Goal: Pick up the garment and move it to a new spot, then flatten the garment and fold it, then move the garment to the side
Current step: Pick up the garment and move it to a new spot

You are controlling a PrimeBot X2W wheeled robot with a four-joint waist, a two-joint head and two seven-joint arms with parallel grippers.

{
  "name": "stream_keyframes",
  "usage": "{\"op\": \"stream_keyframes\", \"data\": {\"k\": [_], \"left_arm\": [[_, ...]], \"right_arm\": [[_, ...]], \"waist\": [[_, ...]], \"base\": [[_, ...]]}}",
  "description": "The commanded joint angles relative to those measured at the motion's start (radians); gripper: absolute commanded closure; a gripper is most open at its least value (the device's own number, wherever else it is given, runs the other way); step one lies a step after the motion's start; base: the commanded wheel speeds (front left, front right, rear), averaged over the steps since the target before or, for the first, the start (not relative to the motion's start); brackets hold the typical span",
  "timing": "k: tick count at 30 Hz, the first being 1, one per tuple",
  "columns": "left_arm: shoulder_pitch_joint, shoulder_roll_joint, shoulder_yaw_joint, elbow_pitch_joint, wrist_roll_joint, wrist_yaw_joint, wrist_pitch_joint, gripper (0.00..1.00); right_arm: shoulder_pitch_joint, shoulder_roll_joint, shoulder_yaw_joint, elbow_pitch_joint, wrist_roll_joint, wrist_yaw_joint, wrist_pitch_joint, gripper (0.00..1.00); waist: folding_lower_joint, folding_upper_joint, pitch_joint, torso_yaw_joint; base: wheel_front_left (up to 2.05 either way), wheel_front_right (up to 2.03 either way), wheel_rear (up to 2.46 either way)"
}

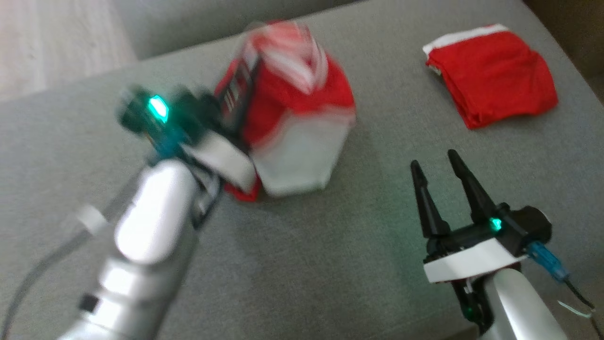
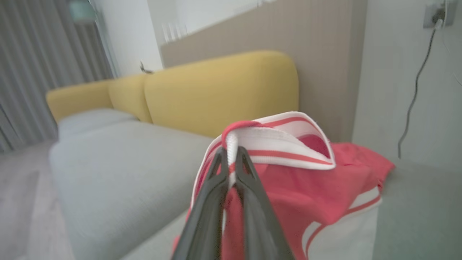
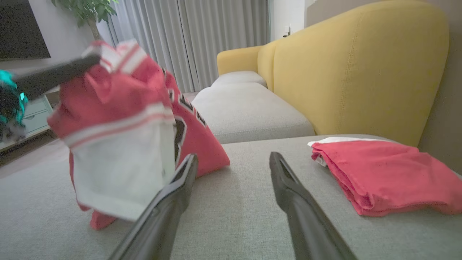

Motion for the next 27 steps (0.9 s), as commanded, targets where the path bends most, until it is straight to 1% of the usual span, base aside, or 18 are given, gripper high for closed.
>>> {"op": "stream_keyframes", "data": {"k": [1,2,3,4,6,8,9,14,18,22,27], "left_arm": [[-0.009,0.019,0.023,-0.013,0.005,0.002,-0.015,1.00],[0.015,0.009,0.002,0.020,0.013,0.002,-0.035,0.93],[0.037,0.002,-0.019,0.055,0.025,0.004,-0.058,0.34],[0.057,-0.007,-0.035,0.089,0.036,0.012,-0.088,0.00],[0.096,-0.024,-0.061,0.145,0.057,0.036,-0.140,0.00],[0.140,-0.046,-0.063,0.174,0.054,0.069,-0.171,0.00],[0.188,-0.062,-0.054,0.162,0.040,0.102,-0.182,0.00],[0.364,-0.078,0.006,-0.059,0.038,0.190,-0.184,0.00],[0.518,-0.082,0.080,-0.212,0.055,0.258,-0.184,0.00],[0.644,-0.084,0.146,-0.327,0.078,0.298,-0.184,0.00],[0.749,-0.086,0.189,-0.413,0.105,0.321,-0.184,0.00]], "right_arm": [[-0.038,0.011,0.026,-0.030,0.008,-0.001,-0.001,0.00],[-0.041,0.015,0.032,-0.027,0.009,-0.001,-0.001,0.00],[-0.044,0.019,0.037,-0.024,0.010,-0.001,-0.001,0.00],[-0.047,0.022,0.042,-0.021,0.010,-0.001,-0.001,0.00],[-0.048,0.028,0.047,-0.018,0.010,-0.001,-0.001,0.00],[-0.043,0.032,0.045,-0.013,0.010,-0.001,-0.001,0.00],[-0.033,0.034,0.042,-0.005,0.011,-0.001,-0.001,0.00],[0.007,0.020,0.025,0.015,0.012,-0.001,-0.001,0.00],[0.052,0.003,0.000,0.036,0.013,-0.001,-0.001,0.00],[0.100,-0.003,-0.019,0.045,0.020,-0.001,-0.001,0.00],[0.150,-0.002,-0.041,0.045,0.014,-0.001,-0.001,0.00]], "waist": [[0.0000,0.0000,0.042,-0.027],[0.0000,0.0000,0.055,-0.032],[0.0000,0.0000,0.066,-0.037],[0.0000,0.0000,0.076,-0.042],[0.0000,0.0000,0.088,-0.045],[0.0000,0.0000,0.087,-0.039],[0.0000,0.0000,0.076,-0.019],[0.0000,0.0000,0.010,0.066],[0.0000,0.0000,-0.054,0.151],[0.0000,0.0000,-0.122,0.229],[0.0000,0.0000,-0.173,0.298]], "base": [[0.00,0.00,0.00],[0.00,0.00,0.00],[0.00,0.00,0.00],[0.00,0.00,0.00],[0.00,0.00,0.00],[0.00,0.00,0.00],[0.00,0.00,0.00],[0.00,0.00,0.00],[0.00,0.00,0.00],[0.00,0.00,0.00],[0.00,0.00,0.00]]}}
